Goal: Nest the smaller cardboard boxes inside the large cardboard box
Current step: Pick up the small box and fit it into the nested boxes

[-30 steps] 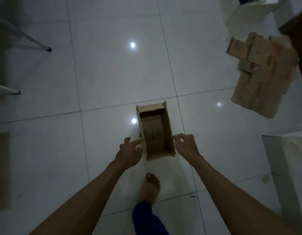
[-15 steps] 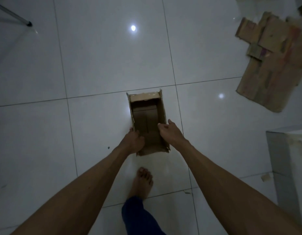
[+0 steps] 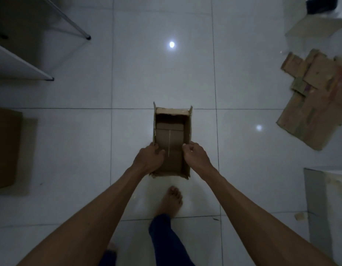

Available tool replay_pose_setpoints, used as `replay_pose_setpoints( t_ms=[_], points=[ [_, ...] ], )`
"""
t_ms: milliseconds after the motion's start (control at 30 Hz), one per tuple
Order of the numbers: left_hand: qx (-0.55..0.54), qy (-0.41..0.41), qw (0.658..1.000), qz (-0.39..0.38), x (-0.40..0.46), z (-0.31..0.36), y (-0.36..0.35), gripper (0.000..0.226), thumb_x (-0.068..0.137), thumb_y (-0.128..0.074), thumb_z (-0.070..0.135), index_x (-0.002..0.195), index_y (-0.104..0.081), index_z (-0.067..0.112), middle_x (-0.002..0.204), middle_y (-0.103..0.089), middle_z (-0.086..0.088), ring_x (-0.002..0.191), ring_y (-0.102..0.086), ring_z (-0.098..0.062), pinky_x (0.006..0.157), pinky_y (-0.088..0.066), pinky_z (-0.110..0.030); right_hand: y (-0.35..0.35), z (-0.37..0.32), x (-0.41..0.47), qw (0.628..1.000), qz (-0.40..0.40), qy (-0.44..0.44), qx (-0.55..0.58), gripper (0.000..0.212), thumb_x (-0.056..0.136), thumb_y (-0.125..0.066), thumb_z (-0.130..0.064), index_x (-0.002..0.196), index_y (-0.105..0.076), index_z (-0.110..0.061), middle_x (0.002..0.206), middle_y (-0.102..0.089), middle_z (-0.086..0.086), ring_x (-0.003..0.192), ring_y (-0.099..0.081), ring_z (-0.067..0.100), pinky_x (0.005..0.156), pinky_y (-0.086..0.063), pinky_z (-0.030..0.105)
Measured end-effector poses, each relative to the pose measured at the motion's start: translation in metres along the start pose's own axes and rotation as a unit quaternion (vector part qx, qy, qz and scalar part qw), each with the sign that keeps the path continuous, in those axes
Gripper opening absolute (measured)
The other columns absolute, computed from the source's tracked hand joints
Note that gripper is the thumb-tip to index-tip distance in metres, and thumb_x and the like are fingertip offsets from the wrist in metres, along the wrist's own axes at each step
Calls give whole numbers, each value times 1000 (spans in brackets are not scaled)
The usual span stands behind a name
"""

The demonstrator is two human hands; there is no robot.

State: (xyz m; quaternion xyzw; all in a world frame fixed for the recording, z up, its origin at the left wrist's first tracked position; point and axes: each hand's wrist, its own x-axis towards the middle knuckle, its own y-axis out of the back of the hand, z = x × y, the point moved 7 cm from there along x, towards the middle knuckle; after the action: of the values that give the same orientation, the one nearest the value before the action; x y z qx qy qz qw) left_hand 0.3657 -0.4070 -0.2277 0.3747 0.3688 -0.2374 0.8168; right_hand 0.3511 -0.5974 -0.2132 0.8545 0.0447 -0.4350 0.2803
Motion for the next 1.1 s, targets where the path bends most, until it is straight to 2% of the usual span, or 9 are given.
replay_pose_setpoints(
  t_ms=[133, 233, 400, 567, 667, 767, 833, 933, 1100],
  points=[
    [-51, 2, 997, 51, -56, -12, 64, 38, 99, -47, 41, 109, -69, 11, 91, -57, 4, 70, -50, -4, 61, -38, -17, -2, -68, -49, 999, 1, 34, -16, 39, 105, -39, -41, 109, -65, -12, 128, -65, 11, 112, -63, 26, 95, -48, 36],
    [-85, 6, 993, 86, -102, -25, 116, 27, 100, -46, 44, 78, -57, 35, 85, -56, 10, 87, -58, -14, 67, -34, -16, -13, -123, -88, 999, -10, 45, -10, 48, 104, -40, -43, 127, -62, -7, 130, -64, 10, 119, -60, 27, 105, -47, 42],
    [-129, 4, 982, 138, -166, -65, 197, 52, 101, -45, 46, 139, -58, 12, 147, -54, -12, 116, -61, -25, 92, -37, -25, -48, -200, -144, 995, -24, 92, 16, 36, 102, -43, -42, 75, -54, -21, 93, -61, -5, 90, -58, 17, 85, -43, 34],
    [-145, 18, 970, 193, -217, -128, 268, 57, 100, -44, 50, 148, -49, 21, 153, -48, -4, 140, -46, -25, 112, -32, -31, -108, -266, -188, 992, -55, 110, 4, 32, 103, -43, -46, 95, -64, -22, 117, -66, 2, 108, -62, 23, 100, -47, 41],
    [-157, 22, 962, 224, -242, -173, 306, 55, 100, -45, 49, 147, -51, 22, 152, -49, -1, 139, -47, -23, 116, -36, -38, -155, -301, -207, 989, -73, 124, 4, 25, 103, -45, -46, 96, -59, -27, 101, -64, -5, 98, -63, 18, 103, -51, 47],
    [-167, 12, 946, 278, -262, -222, 341, 36, 100, -46, 45, 118, -71, 26, 115, -71, 2, 92, -68, 0, 87, -54, -33, -203, -335, -221, 985, -96, 143, -4, 37, 103, -45, -47, 115, -65, -18, 95, -58, -14, 94, -59, 9, 104, -51, 47],
    [-172, 11, 929, 328, -277, -253, 363, 26, 100, -48, 40, 86, -66, 27, 78, -63, -2, 43, -48, 2, 53, -42, -20, -235, -357, -231, 982, -116, 151, -5, 39, 103, -45, -48, 121, -66, -21, 103, -60, -14, 101, -60, 11, 107, -49, 46],
    [-210, 36, 891, 402, -299, -299, 393, 45, 98, -50, 30, 56, -52, 15, 59, -63, -3, 40, -42, -7, 48, -35, -18, -280, -388, -244, 979, -139, 151, -12, 41, 102, -47, -50, 117, -67, -17, 106, -66, -3, 102, -62, 16, 106, -50, 46],
    [-229, 64, 856, 459, -332, -372, 442, 44, 96, -52, 33, 60, -56, 6, 60, -69, 4, 52, -49, -7, 56, -35, -22, -358, -441, -269, 972, -170, 159, -25, 29, 104, -45, -47, 103, -66, -26, 107, -64, -7, 101, -63, 15, 101, -52, 43]
  ],
)
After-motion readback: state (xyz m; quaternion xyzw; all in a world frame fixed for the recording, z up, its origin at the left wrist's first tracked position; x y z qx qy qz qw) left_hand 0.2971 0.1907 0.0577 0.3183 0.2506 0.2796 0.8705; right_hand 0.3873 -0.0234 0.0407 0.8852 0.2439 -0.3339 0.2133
